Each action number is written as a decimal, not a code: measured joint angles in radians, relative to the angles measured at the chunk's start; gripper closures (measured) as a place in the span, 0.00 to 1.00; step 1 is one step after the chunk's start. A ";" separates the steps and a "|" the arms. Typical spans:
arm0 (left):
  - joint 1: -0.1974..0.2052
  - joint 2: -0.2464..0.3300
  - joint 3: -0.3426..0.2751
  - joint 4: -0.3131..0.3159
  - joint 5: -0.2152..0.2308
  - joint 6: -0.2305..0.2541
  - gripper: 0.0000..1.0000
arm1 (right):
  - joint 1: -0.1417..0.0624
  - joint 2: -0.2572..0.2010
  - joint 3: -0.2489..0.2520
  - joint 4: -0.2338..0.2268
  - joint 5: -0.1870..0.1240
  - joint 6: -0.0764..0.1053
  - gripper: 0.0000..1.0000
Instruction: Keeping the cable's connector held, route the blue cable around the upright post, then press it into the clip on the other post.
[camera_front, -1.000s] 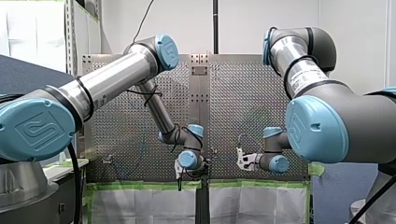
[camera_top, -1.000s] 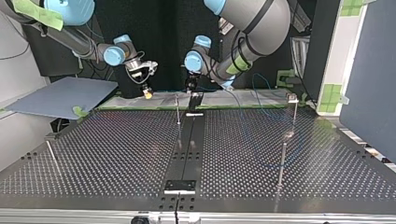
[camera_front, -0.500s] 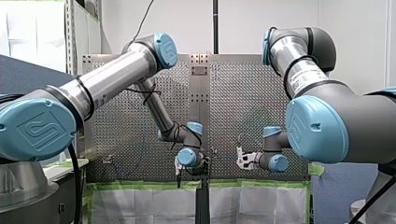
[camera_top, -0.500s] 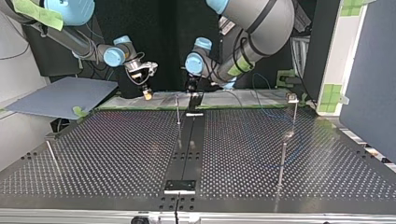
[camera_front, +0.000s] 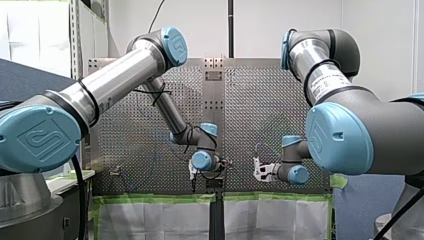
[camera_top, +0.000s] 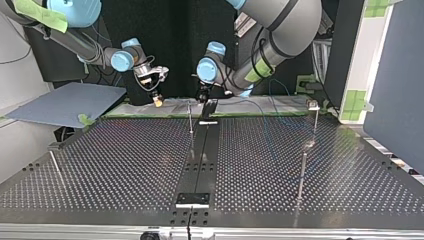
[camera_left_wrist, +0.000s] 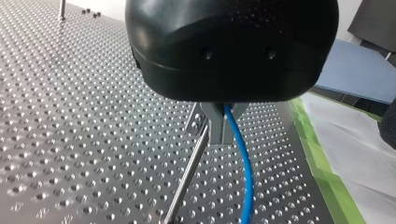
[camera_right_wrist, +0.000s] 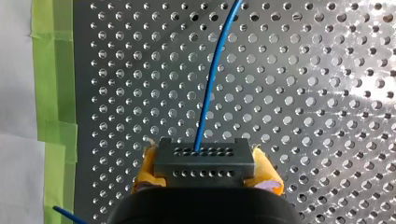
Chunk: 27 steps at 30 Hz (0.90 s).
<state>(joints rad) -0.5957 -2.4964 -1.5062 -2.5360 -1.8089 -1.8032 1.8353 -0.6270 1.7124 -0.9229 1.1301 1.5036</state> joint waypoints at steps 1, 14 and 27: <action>0.002 0.000 0.000 -0.001 0.000 -0.007 1.00 | -0.001 0.000 0.000 0.000 0.000 0.000 1.00; 0.018 -0.040 0.000 -0.028 0.048 -0.047 1.00 | -0.001 -0.001 -0.011 0.002 0.000 0.007 1.00; 0.037 -0.046 0.043 -0.033 0.116 -0.057 1.00 | -0.003 -0.001 -0.030 0.001 0.001 0.015 1.00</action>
<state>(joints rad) -0.5591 -2.5421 -1.4633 -2.5686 -1.6932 -1.8599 1.8326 -0.6276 1.6827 -0.9219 1.1306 1.5185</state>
